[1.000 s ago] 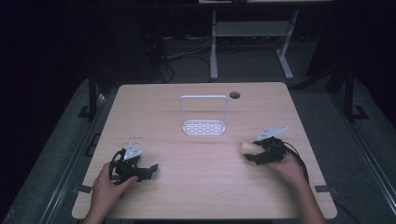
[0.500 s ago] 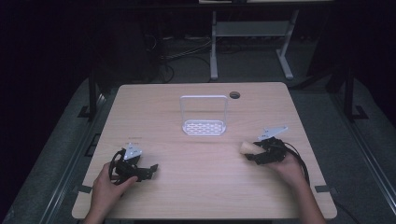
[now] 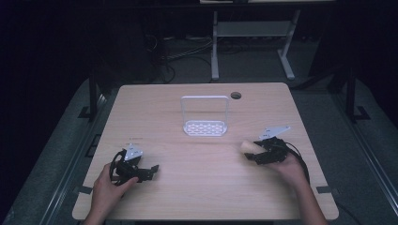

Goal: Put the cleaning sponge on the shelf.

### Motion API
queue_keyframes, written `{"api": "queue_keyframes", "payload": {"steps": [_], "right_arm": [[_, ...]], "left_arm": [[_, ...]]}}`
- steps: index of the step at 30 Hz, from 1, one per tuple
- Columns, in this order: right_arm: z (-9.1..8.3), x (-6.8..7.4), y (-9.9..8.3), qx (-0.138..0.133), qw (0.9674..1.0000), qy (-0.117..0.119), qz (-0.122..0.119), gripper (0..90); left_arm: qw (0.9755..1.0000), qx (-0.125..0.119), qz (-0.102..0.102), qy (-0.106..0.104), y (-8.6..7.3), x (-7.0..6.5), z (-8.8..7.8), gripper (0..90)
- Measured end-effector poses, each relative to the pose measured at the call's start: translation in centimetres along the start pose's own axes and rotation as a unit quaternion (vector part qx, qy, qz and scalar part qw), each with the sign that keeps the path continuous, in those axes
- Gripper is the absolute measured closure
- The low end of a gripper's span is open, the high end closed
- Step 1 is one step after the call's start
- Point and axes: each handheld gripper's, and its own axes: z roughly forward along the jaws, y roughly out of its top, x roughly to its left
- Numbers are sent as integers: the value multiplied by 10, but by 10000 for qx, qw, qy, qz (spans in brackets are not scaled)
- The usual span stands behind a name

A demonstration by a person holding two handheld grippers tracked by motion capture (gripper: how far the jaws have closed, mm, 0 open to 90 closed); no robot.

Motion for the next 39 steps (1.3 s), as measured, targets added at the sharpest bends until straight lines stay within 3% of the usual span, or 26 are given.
{"api": "queue_keyframes", "payload": {"steps": [16, 39], "right_arm": [[0, 8, 14, -127, 9999, 17, -18, 370], [21, 20, 47, -236, 9996, 112, -139, 370]], "left_arm": [[10000, 0, 1, 1, 0, 0, 0, 126], [10000, -1, 1, 2, 0, 0, 0, 126]]}}
